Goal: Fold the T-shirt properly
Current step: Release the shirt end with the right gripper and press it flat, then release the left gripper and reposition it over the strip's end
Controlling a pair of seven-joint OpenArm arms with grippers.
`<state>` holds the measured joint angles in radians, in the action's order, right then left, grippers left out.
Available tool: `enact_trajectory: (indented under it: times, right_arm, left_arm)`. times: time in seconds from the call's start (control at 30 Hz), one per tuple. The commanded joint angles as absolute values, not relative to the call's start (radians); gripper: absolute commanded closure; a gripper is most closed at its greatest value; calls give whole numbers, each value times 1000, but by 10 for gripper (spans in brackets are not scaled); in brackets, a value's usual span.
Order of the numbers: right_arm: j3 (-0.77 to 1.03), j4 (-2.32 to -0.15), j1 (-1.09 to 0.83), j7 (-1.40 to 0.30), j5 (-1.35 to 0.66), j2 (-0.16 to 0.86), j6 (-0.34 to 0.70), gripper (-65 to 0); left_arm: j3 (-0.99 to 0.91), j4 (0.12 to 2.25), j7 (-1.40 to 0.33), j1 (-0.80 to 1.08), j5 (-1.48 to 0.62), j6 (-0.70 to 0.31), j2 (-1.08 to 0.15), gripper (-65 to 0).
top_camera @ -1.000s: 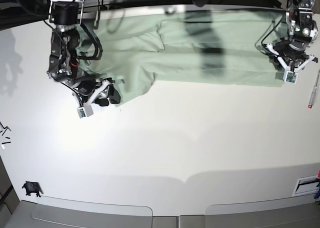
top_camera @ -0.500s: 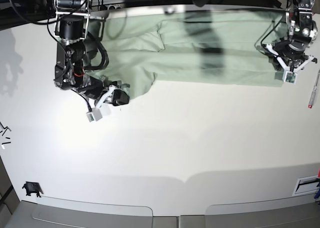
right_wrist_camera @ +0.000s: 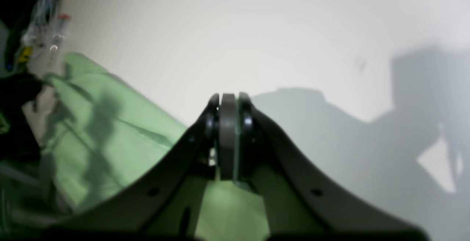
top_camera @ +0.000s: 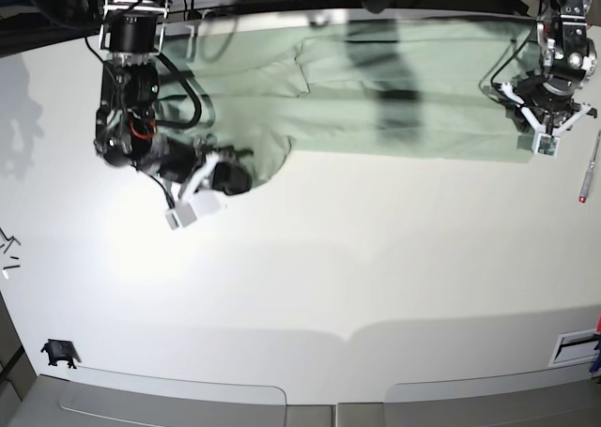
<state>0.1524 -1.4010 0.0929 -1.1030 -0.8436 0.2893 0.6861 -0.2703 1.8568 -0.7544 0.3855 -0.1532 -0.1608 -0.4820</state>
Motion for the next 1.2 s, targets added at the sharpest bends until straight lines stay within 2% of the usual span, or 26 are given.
enact_trajectory:
  times: [0.0,0.2,0.43,0.7,0.97,1.13,1.17]
  right_arm:
    - [157,-1463,79,-1096,-880,299,698,0]
    - [157,-1682,-111,-1147,-984,291,698,0]
    - [156,-1758,-249,-1159,-1098,290,698,0]
    - [127,-1759,-269,-1223,-1193,291,698,0]
    - [-44,-1759,-269,-1224,-1095,291,698,0]
    - [-90,-1759,-269,-1220,-1073,291,698,0]
    - [-90,-1759,-269,-1219,-1073,291,698,-46]
  left_arm:
    - [-280,1874,-732,380,-150,-156,-499,-166]
    - [-280,1874,-731,380,-150,-156,-499,-166]
    - [-280,1874,-731,380,-149,-156,-499,-166]
    - [-280,1874,-731,380,-148,-156,-499,-166]
    - [-280,1874,-732,380,-147,-156,-499,-166]
    - [-280,1874,-732,380,-147,-156,-499,-166]
    - [-280,1874,-732,380,-147,-156,-499,-166]
